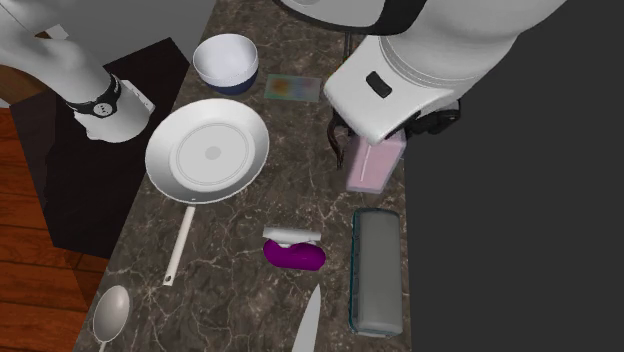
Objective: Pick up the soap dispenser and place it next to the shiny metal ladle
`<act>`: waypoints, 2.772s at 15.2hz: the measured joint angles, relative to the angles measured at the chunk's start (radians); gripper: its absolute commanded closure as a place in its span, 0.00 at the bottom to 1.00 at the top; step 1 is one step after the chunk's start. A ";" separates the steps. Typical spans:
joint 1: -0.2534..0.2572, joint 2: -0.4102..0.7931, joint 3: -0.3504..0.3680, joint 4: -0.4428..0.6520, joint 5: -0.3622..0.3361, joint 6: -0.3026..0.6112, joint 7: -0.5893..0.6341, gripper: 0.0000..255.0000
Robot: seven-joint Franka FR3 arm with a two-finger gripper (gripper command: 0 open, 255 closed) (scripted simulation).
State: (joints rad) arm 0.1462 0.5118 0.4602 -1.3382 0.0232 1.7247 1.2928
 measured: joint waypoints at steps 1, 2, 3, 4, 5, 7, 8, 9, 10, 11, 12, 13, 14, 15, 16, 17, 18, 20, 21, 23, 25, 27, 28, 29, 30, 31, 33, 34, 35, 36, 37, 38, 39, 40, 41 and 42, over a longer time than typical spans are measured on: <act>-0.019 -0.018 -0.002 -0.007 0.007 -0.014 -0.018 1.00; -0.033 -0.027 -0.005 0.000 0.010 -0.031 -0.033 1.00; -0.051 -0.041 -0.008 -0.013 0.015 -0.035 -0.051 1.00; -0.068 -0.050 -0.012 -0.014 0.019 -0.047 -0.070 1.00; -0.080 -0.063 -0.013 -0.013 0.024 -0.062 -0.081 1.00; -0.118 -0.098 -0.020 -0.026 0.036 -0.090 -0.120 1.00; -0.129 -0.101 -0.024 -0.014 0.037 -0.107 -0.133 1.00; -0.145 -0.110 -0.029 -0.008 0.040 -0.125 -0.152 1.00; -0.162 -0.120 -0.034 -0.005 0.044 -0.142 -0.172 1.00; -0.176 -0.124 -0.040 0.004 0.045 -0.158 -0.190 1.00; -0.190 -0.130 -0.045 0.014 0.047 -0.176 -0.206 1.00; -0.201 -0.128 -0.050 0.034 0.046 -0.197 -0.221 1.00; -0.213 -0.129 -0.055 0.044 0.045 -0.211 -0.237 1.00; -0.227 -0.132 -0.060 0.060 0.046 -0.233 -0.254 1.00; -0.239 -0.132 -0.066 0.080 0.046 -0.256 -0.270 1.00; -0.249 -0.122 -0.071 0.111 0.042 -0.280 -0.284 1.00; -0.262 -0.126 -0.077 0.122 0.042 -0.297 -0.301 1.00; -0.288 -0.122 -0.088 0.163 0.040 -0.341 -0.336 1.00; -0.300 -0.120 -0.093 0.178 0.039 -0.356 -0.352 1.00; -0.313 -0.089 -0.103 0.268 0.029 -0.420 -0.376 1.00; -0.331 -0.059 -0.115 0.334 0.018 -0.462 -0.409 1.00; -0.348 -0.031 -0.125 0.412 0.010 -0.517 -0.438 1.00; -0.345 0.012 -0.130 0.502 -0.002 -0.566 -0.449 1.00; -0.351 0.016 -0.133 0.509 -0.004 -0.572 -0.457 1.00; -0.356 0.011 -0.133 0.495 -0.003 -0.564 -0.461 1.00; -0.364 -0.004 -0.134 0.457 0.001 -0.543 -0.467 1.00; -0.372 -0.022 -0.134 0.404 0.004 -0.508 -0.474 1.00; -0.379 -0.037 -0.134 0.367 0.008 -0.486 -0.479 1.00; -0.383 -0.051 -0.134 0.332 0.011 -0.465 -0.481 1.00; -0.386 -0.057 -0.134 0.309 0.013 -0.449 -0.483 1.00; -0.391 -0.067 -0.135 0.283 0.015 -0.432 -0.488 1.00; -0.397 -0.080 -0.135 0.243 0.018 -0.406 -0.493 1.00; -0.398 -0.081 -0.136 0.227 0.018 -0.390 -0.495 1.00; -0.399 -0.087 -0.135 0.205 0.019 -0.375 -0.496 1.00; -0.400 -0.090 -0.136 0.187 0.020 -0.360 -0.498 1.00; -0.401 -0.096 -0.135 0.166 0.021 -0.344 -0.499 1.00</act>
State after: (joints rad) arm -0.2552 0.4163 0.3248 -1.1724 0.0446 1.3808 0.7937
